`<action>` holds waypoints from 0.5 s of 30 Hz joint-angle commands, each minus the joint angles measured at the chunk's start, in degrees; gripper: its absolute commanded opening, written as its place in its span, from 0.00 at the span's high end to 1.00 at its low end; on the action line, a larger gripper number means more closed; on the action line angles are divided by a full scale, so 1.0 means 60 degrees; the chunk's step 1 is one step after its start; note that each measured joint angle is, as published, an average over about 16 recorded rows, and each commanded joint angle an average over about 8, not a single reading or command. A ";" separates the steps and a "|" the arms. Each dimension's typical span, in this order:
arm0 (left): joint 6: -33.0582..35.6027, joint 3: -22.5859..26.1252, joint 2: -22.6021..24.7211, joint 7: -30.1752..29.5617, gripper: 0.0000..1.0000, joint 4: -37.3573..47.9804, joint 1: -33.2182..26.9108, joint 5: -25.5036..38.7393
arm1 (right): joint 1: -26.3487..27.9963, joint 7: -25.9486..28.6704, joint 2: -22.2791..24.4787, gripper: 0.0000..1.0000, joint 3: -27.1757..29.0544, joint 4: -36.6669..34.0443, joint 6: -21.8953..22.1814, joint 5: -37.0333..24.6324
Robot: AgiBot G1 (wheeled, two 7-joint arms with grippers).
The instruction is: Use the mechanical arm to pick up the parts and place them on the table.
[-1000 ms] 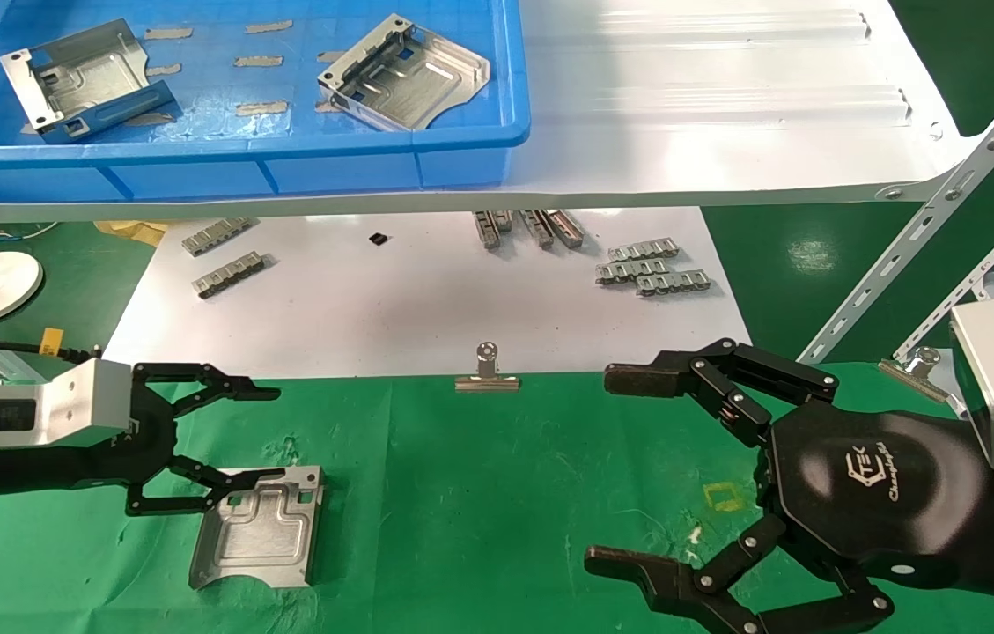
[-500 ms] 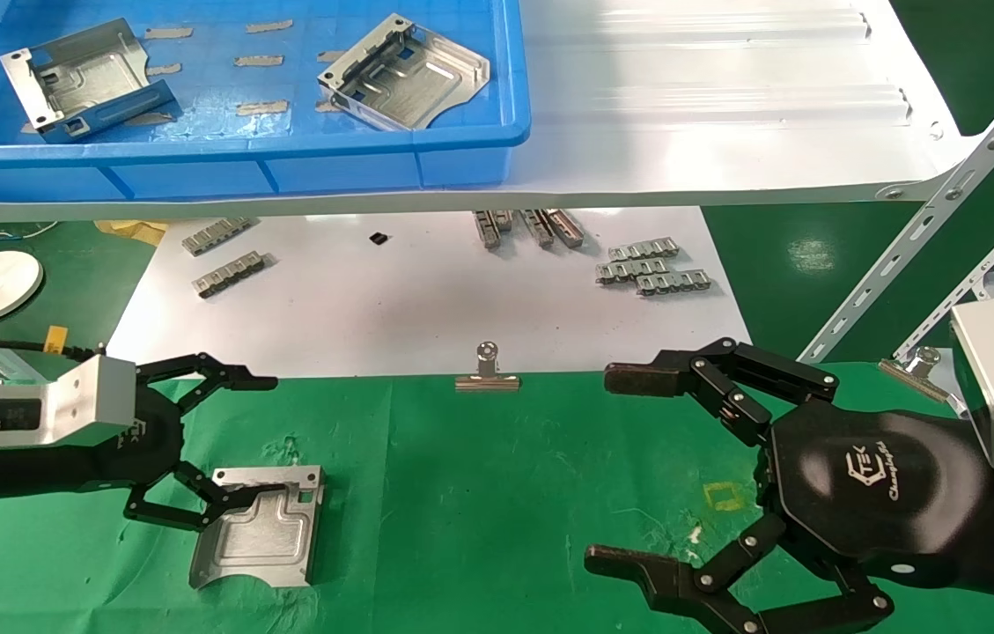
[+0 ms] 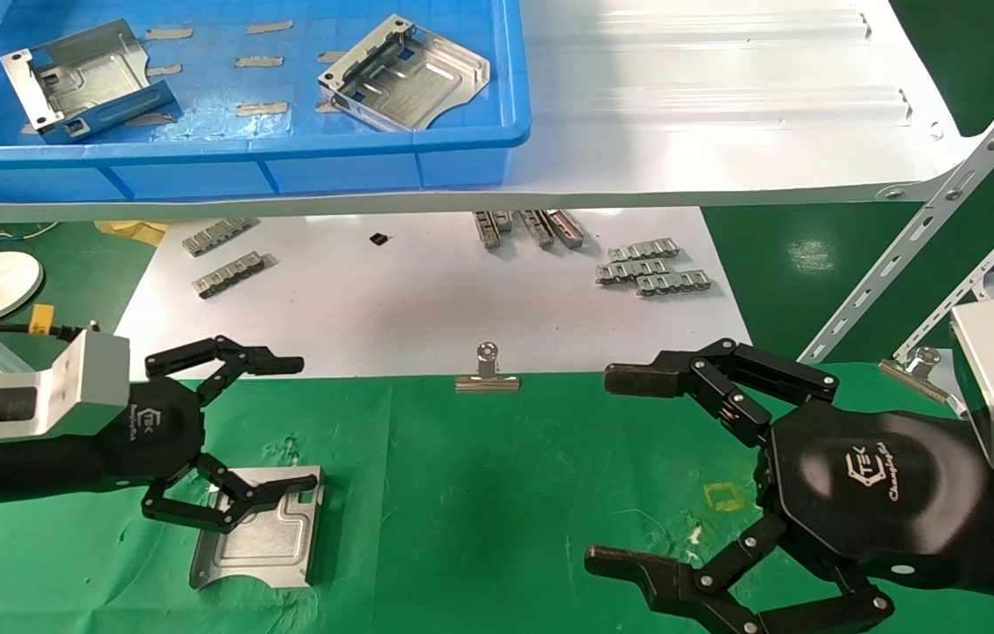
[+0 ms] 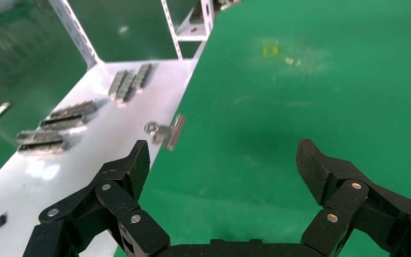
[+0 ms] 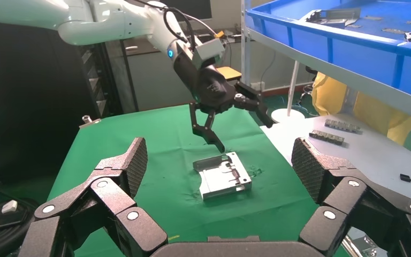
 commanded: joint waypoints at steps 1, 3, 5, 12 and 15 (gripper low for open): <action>-0.0035 -0.0173 -0.0060 -0.0266 0.00 -0.0328 0.0176 -0.0105 | 0.0000 0.0000 0.0000 0.00 0.0000 0.0000 0.0000 0.0000; -0.0070 -0.0344 -0.0119 -0.0528 0.00 -0.0652 0.0349 -0.0208 | 0.0000 0.0000 0.0000 0.00 0.0000 0.0000 0.0000 0.0000; -0.0106 -0.0519 -0.0179 -0.0796 0.00 -0.0982 0.0526 -0.0314 | 0.0000 0.0000 0.0000 0.00 0.0000 0.0000 0.0000 0.0000; -0.0228 -0.1120 -0.0387 -0.1716 0.00 -0.2118 0.1135 -0.0678 | 0.0000 0.0000 0.0000 0.00 -0.0001 0.0000 0.0000 0.0000; -0.0281 -0.1378 -0.0476 -0.2113 0.00 -0.2607 0.1397 -0.0834 | 0.0000 0.0000 0.0000 0.00 -0.0001 0.0000 0.0000 0.0000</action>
